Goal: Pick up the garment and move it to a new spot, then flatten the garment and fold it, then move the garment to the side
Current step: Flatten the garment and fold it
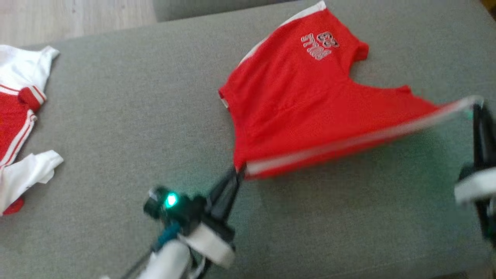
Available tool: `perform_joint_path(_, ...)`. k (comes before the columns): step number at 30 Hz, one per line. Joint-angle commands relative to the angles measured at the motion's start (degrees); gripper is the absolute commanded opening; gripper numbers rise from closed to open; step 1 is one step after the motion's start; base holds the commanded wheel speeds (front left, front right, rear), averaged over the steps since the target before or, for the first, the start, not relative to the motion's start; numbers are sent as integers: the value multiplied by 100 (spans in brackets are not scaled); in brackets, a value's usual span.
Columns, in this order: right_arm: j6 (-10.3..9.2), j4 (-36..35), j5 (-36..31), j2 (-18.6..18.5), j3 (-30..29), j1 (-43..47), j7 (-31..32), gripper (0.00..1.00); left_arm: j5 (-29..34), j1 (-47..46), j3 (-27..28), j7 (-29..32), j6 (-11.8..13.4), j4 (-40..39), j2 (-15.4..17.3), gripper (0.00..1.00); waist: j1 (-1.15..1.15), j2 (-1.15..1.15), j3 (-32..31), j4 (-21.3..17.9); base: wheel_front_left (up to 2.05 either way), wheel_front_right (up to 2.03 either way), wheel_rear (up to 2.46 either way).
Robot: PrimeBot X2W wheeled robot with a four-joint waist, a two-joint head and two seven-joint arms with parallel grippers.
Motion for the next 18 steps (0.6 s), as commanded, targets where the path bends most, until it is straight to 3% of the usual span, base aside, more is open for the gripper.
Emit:
perform_joint_path(1, -5, -254, 4, -94, -24, 130, 42, 0, 47, -57, 167, -28, -11, -189, 67, 0, 1, 0, -91, 30, 0, 0, 0)
perform_joint_path(9, -5, -1818, -213, 339, -777, 1937, 702, 0, -93, 903, -65, -28, -32, 17, 131, 0, 1, 0, -351, 119, 0, 0, 0)
perform_joint_path(18, -5, -3265, -456, 786, -1323, 3138, 1367, 0, -457, 1167, -509, 11, -35, -124, 573, 0, 1, 0, -489, 301, 0, 0, 0)
